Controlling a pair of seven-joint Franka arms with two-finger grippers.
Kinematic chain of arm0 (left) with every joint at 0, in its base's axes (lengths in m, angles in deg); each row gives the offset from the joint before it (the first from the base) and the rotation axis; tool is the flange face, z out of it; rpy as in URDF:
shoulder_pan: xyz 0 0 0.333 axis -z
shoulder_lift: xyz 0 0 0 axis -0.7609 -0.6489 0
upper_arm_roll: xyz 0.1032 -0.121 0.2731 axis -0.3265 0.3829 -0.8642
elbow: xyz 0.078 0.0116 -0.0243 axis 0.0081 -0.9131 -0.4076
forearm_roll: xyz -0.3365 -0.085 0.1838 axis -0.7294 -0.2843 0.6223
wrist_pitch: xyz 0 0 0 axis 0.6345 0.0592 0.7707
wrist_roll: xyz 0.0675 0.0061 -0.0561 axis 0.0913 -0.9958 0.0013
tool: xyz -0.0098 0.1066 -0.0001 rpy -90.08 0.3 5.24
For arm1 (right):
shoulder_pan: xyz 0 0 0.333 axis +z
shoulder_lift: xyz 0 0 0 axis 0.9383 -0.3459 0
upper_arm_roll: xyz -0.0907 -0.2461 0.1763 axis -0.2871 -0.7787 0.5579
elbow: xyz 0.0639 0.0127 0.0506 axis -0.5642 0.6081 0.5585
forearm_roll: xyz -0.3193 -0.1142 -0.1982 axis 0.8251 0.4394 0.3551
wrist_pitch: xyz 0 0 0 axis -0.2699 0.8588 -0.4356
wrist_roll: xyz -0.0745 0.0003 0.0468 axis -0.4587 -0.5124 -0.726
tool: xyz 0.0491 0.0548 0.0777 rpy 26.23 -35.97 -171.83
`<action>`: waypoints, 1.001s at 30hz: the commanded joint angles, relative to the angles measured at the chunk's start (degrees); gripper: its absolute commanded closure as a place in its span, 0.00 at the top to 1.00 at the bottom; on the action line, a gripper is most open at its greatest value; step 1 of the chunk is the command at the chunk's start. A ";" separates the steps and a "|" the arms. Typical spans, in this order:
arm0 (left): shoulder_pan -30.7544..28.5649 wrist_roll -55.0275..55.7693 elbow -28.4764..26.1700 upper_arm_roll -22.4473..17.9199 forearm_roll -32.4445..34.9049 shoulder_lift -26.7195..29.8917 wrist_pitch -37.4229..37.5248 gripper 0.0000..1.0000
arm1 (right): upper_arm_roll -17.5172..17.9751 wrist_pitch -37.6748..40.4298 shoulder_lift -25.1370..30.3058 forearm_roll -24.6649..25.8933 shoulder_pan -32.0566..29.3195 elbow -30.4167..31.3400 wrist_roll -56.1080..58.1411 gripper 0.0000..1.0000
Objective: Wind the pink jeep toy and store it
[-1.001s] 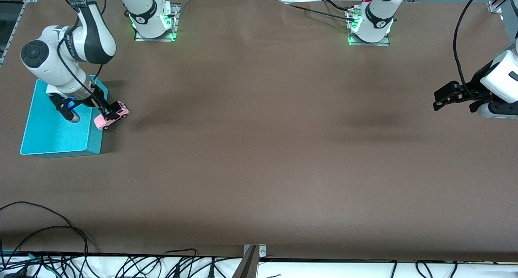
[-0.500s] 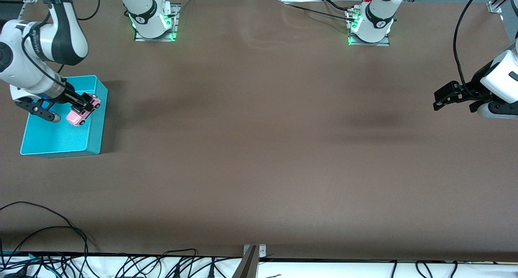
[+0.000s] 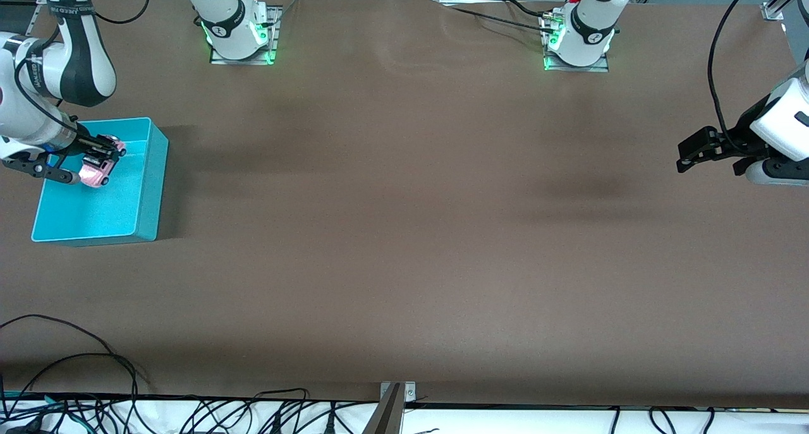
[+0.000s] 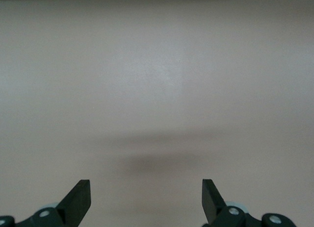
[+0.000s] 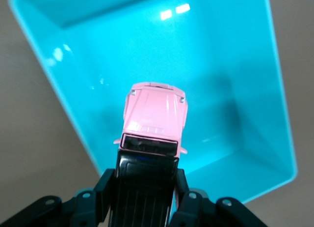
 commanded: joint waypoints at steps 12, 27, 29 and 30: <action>0.46 -1.06 1.77 -0.49 0.33 -0.81 0.25 1.00 | 0.24 -3.51 -7.83 1.85 -6.18 -0.98 10.57 0.00; 0.46 -1.06 1.77 -0.49 0.33 -0.81 0.25 1.00 | 0.50 -7.20 -13.28 1.94 -8.12 -2.21 10.22 0.00; 0.46 -1.06 1.77 -0.49 0.33 -0.81 0.25 1.00 | 0.50 -7.28 -13.63 1.50 -8.21 -2.12 9.87 0.00; 0.46 -1.06 1.77 -0.49 0.33 -0.81 0.25 1.00 | 0.50 -7.28 -13.98 1.50 -8.30 -2.12 9.78 0.00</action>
